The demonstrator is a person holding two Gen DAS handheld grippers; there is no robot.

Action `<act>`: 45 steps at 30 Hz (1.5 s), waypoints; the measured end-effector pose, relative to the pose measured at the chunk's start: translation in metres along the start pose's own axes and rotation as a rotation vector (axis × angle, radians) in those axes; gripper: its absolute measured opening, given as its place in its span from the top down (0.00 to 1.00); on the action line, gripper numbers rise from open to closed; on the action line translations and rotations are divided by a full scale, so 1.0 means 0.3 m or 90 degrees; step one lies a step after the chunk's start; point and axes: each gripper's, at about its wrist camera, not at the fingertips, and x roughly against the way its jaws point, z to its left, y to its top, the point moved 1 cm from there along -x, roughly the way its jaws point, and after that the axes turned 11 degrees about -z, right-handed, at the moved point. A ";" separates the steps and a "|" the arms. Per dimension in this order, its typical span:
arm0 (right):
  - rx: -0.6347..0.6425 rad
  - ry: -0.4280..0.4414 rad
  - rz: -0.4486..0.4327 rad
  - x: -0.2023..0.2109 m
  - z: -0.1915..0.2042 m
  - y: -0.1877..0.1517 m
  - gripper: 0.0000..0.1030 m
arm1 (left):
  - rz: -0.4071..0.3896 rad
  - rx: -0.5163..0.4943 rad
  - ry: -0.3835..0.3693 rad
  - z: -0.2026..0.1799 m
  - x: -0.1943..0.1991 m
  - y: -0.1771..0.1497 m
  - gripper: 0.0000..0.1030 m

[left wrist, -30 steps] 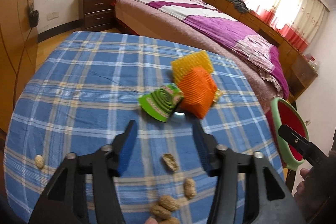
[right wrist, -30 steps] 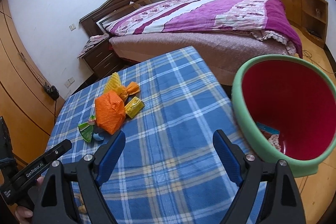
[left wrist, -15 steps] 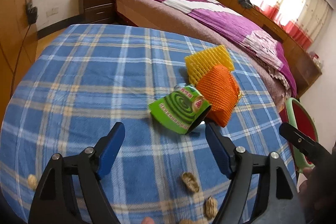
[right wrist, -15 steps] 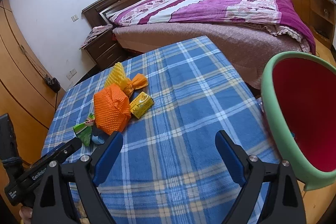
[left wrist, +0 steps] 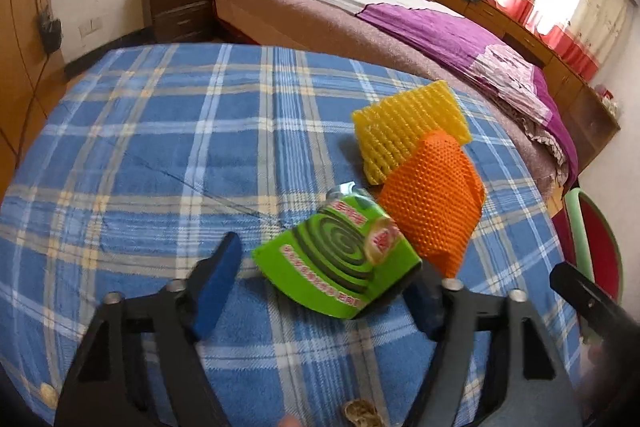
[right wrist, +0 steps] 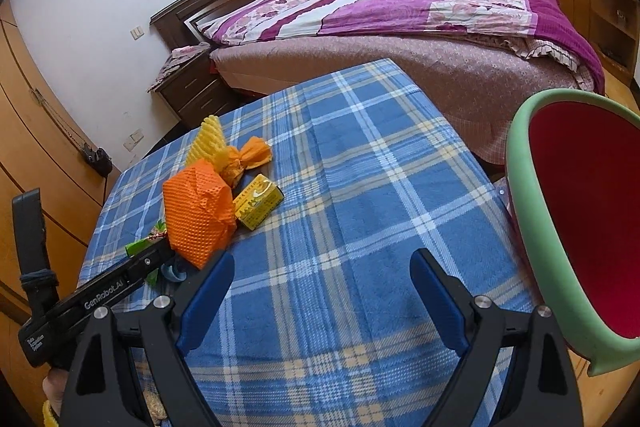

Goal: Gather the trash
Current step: 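Grasp the green mosquito-coil box with the left tool, then grasp the orange mesh net with the right tool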

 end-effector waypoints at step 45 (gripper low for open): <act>0.150 0.079 0.019 -0.161 0.339 -0.025 0.84 | -0.075 0.139 0.100 0.271 0.210 -0.032 0.37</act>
